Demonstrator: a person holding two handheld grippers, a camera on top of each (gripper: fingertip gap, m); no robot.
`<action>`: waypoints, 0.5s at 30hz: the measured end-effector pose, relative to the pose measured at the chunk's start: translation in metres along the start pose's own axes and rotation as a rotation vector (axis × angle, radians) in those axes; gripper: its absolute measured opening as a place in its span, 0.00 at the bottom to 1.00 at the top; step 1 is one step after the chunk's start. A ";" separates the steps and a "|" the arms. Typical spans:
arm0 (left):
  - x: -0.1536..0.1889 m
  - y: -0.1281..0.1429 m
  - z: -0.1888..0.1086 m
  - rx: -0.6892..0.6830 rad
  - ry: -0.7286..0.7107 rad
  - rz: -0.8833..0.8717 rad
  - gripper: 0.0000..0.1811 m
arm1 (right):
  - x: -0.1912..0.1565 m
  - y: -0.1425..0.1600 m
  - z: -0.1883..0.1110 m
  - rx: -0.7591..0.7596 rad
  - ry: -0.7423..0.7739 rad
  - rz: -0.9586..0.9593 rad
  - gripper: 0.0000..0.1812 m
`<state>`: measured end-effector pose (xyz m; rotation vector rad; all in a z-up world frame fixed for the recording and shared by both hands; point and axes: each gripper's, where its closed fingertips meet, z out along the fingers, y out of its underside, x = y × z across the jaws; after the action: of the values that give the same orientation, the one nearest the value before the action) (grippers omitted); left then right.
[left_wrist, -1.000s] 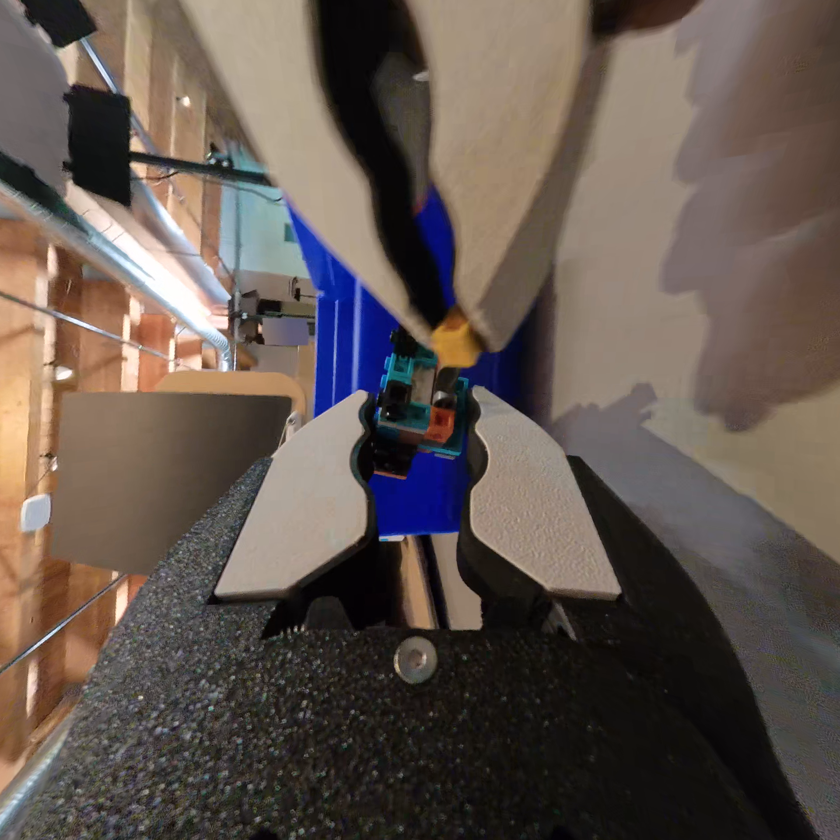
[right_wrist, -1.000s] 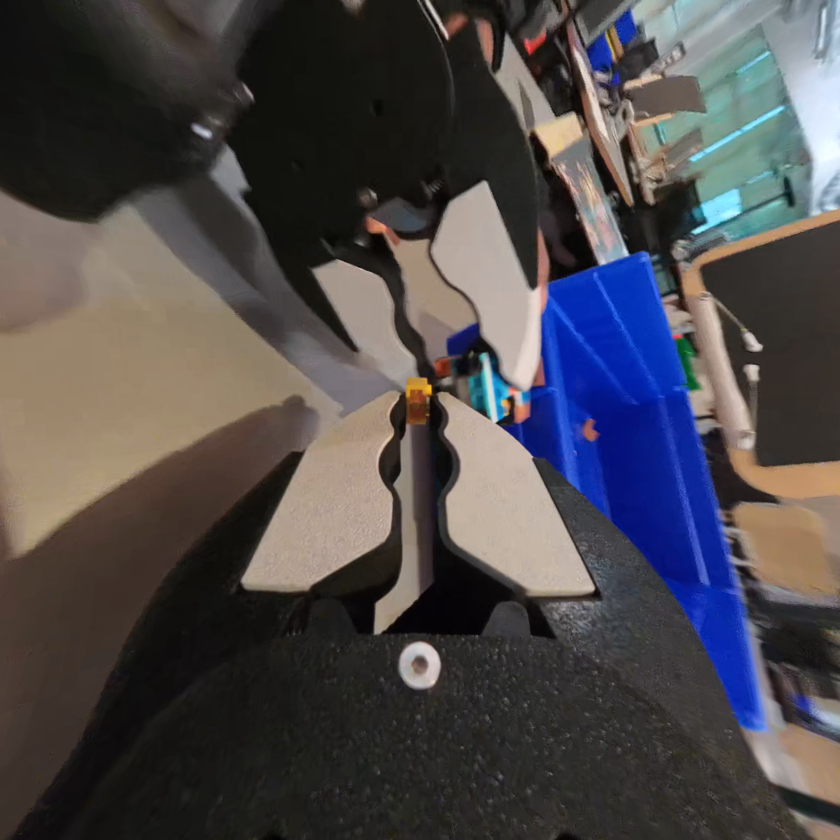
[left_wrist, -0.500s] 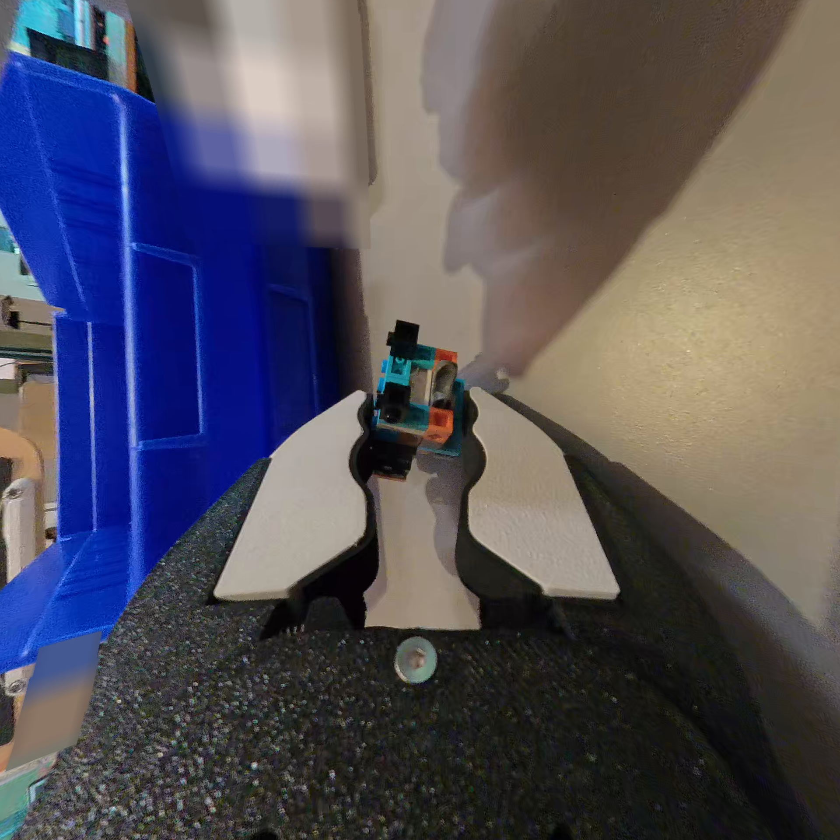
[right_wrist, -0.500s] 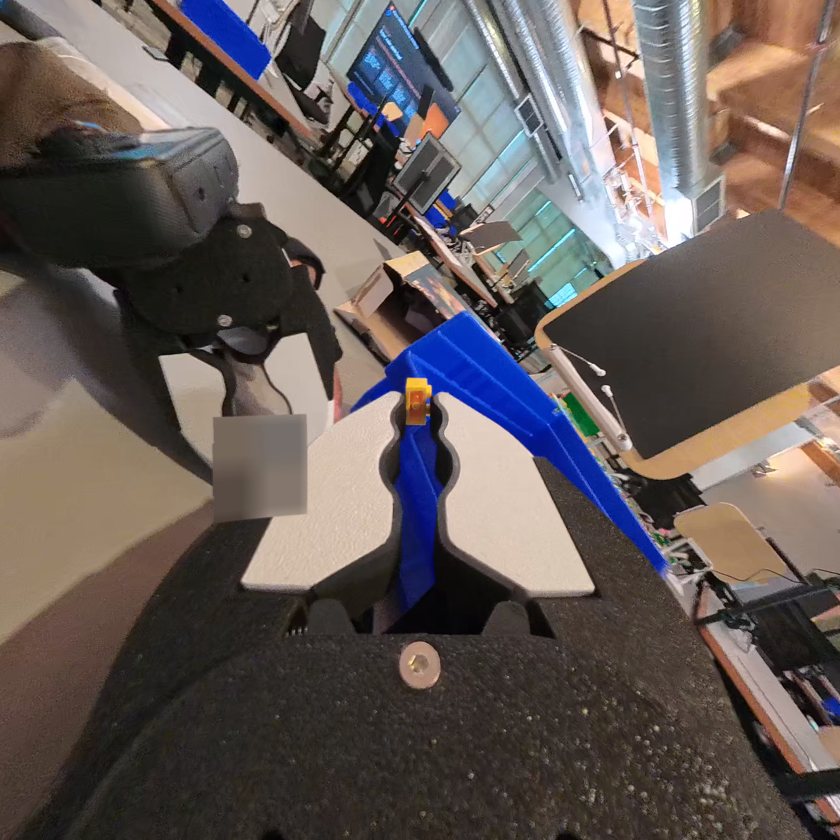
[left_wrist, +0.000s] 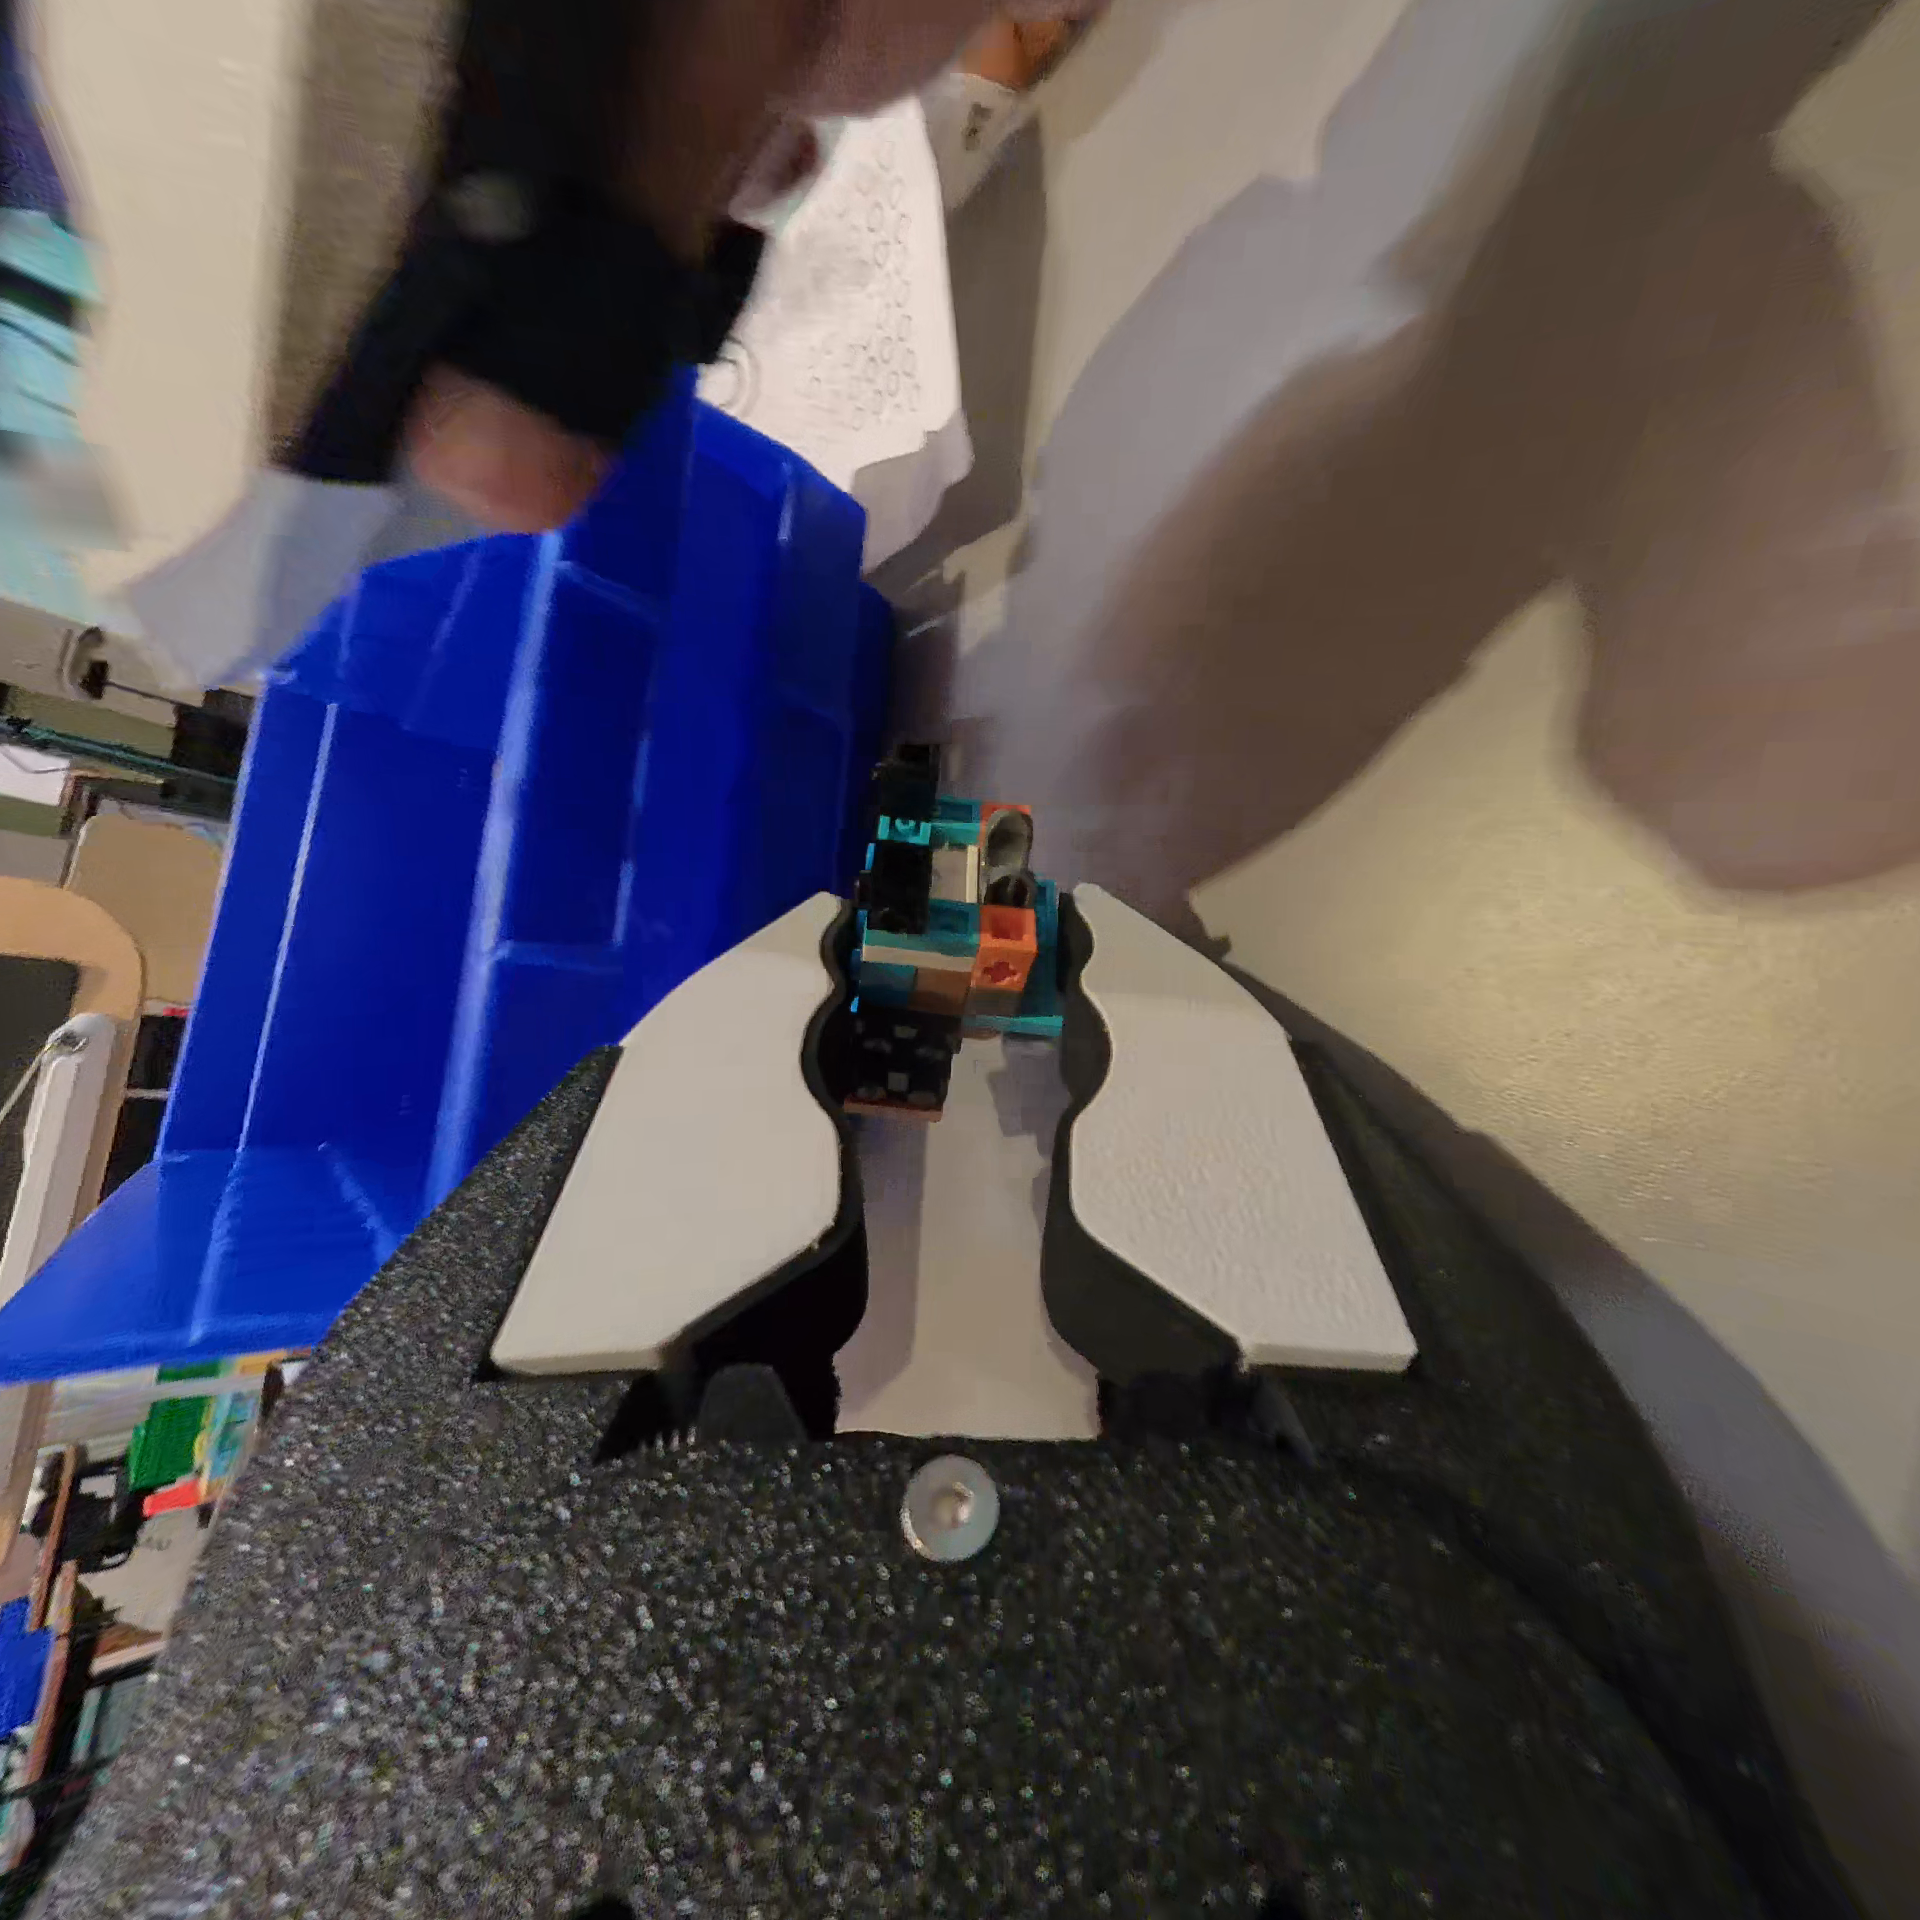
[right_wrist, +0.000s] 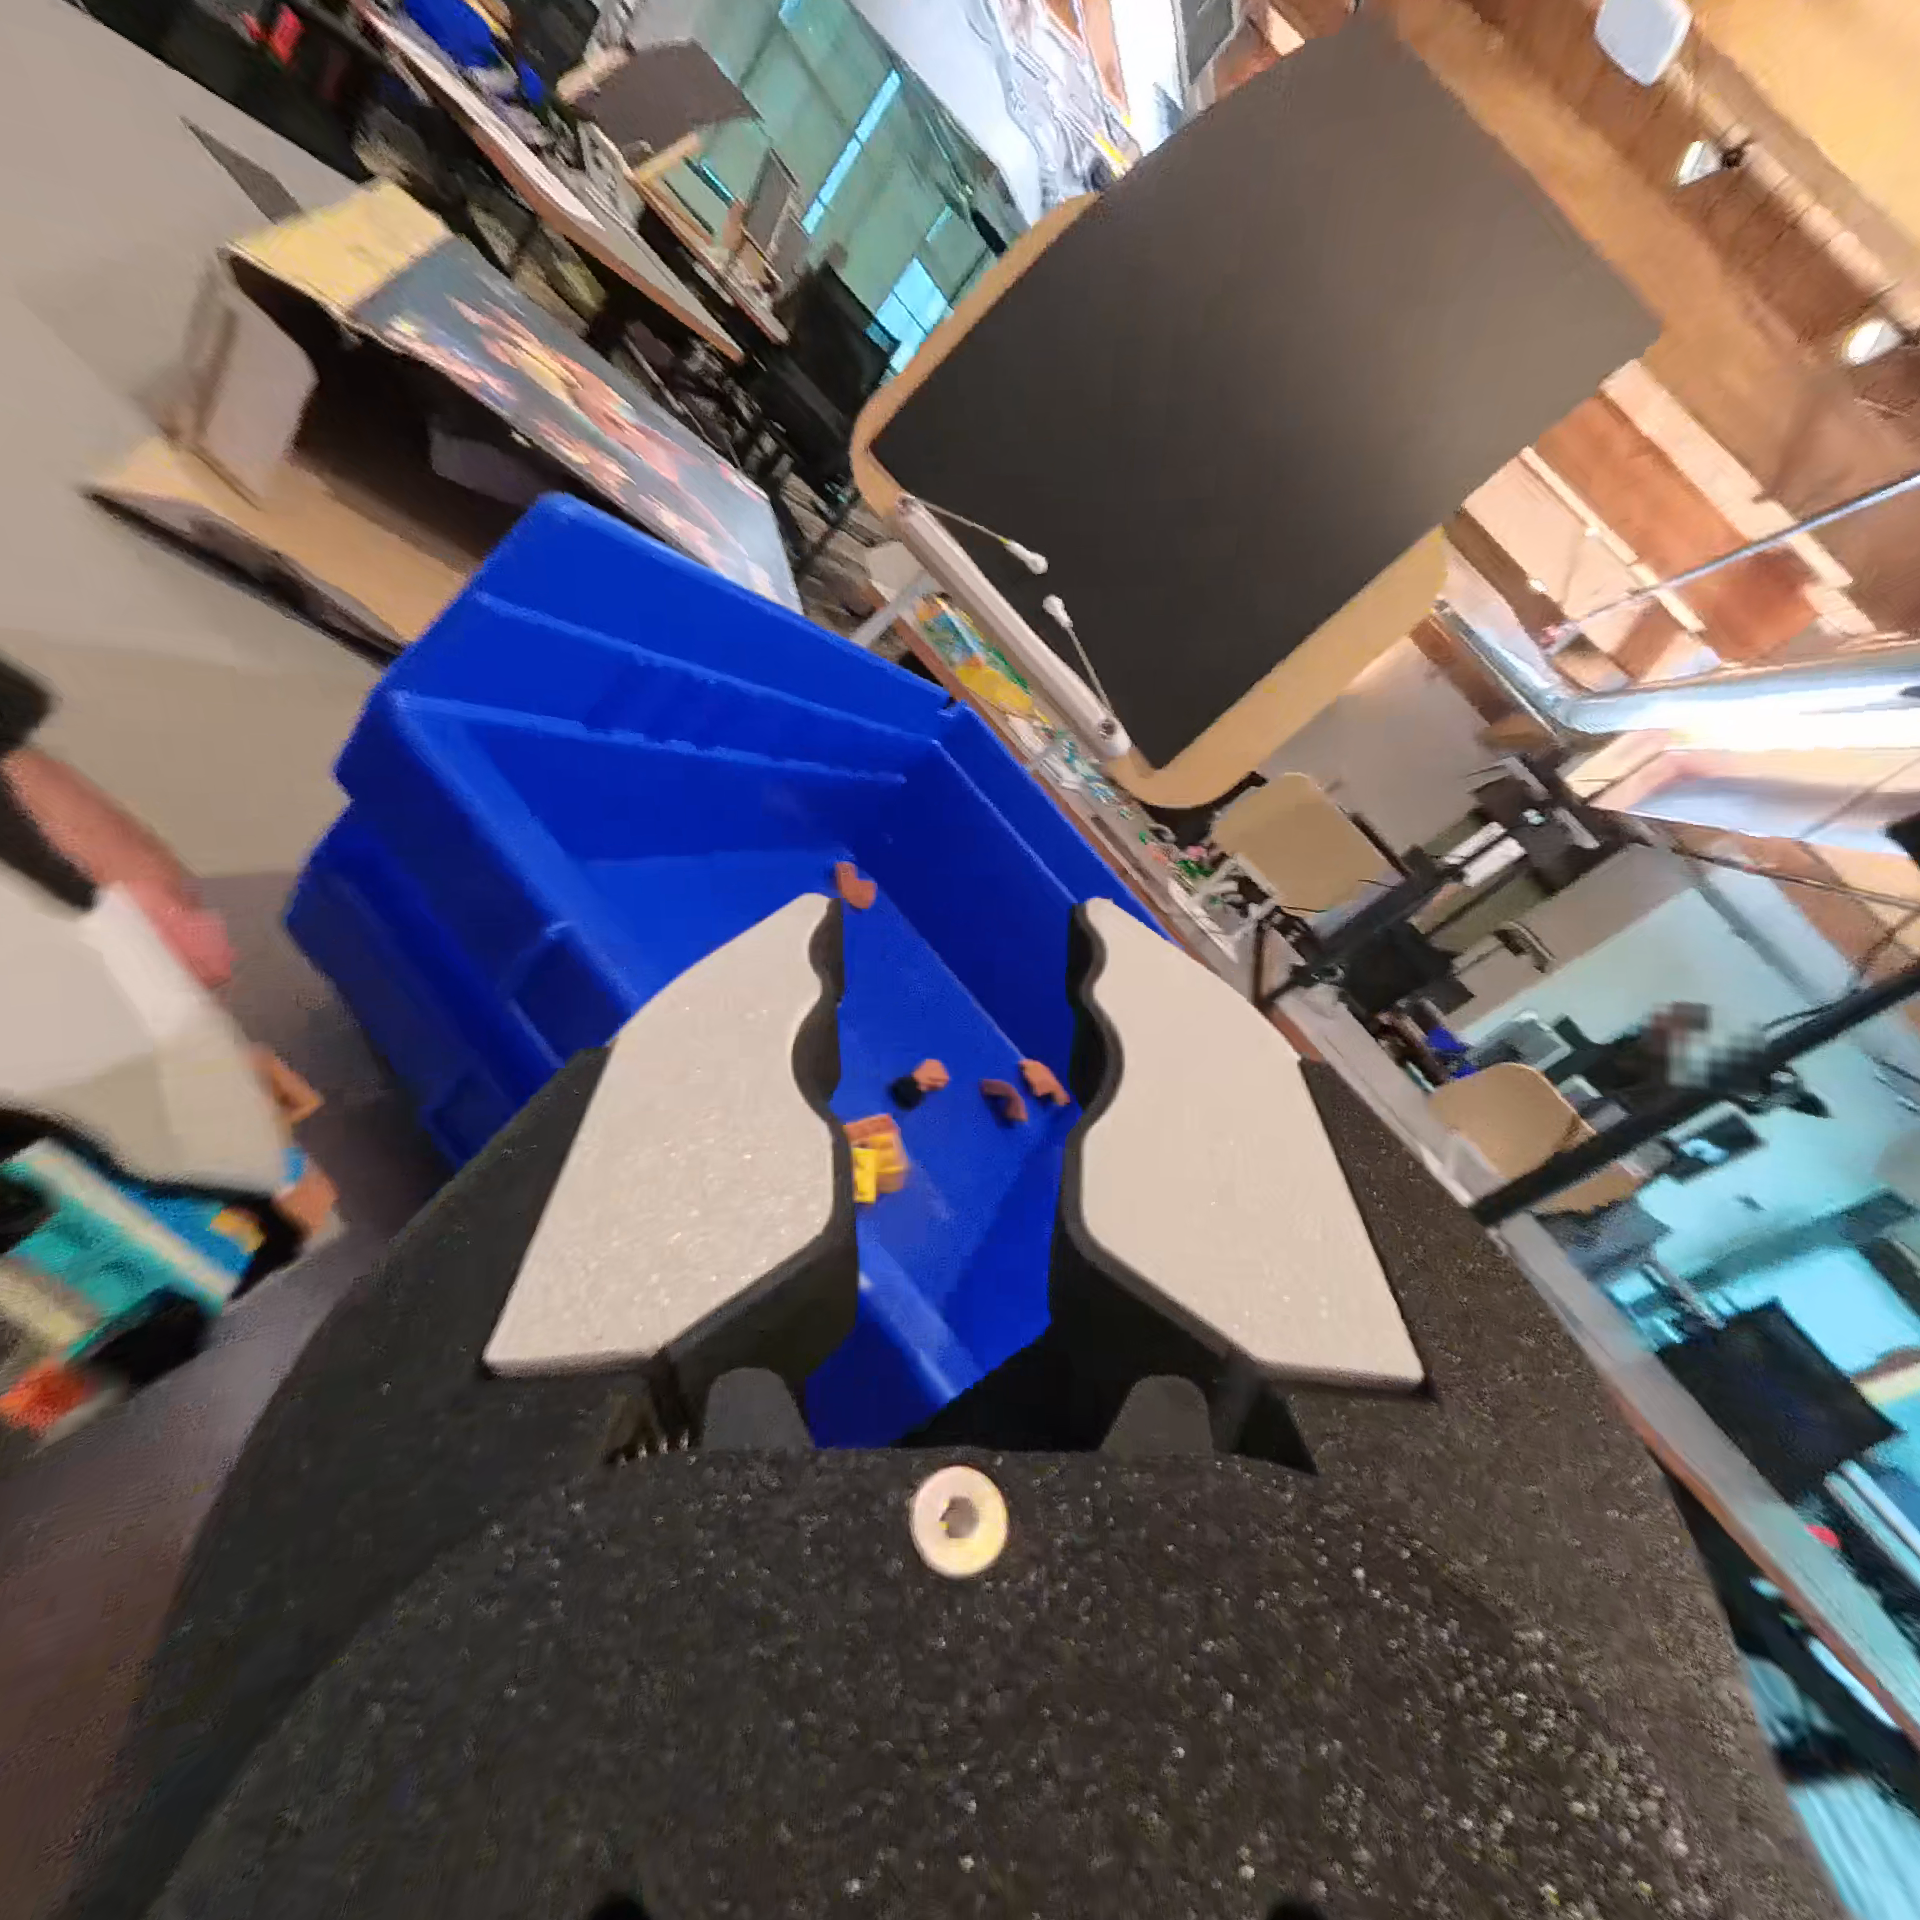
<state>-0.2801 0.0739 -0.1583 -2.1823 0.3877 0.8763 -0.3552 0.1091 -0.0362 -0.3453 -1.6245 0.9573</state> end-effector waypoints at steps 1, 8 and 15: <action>-0.006 -0.003 -0.003 0.019 -0.024 -0.020 0.20 | -0.005 -0.001 -0.004 0.019 -0.017 0.001 0.23; -0.055 -0.021 -0.031 0.116 -0.340 -0.028 0.20 | -0.025 -0.028 -0.057 0.264 -0.121 -0.040 0.12; -0.071 -0.029 -0.044 0.075 -0.565 0.134 0.20 | -0.059 -0.029 -0.054 0.204 -0.243 -0.066 0.12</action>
<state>-0.2961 0.0615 -0.0725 -1.7555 0.2784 1.4702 -0.2806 0.0725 -0.0542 -0.0361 -1.7258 1.1377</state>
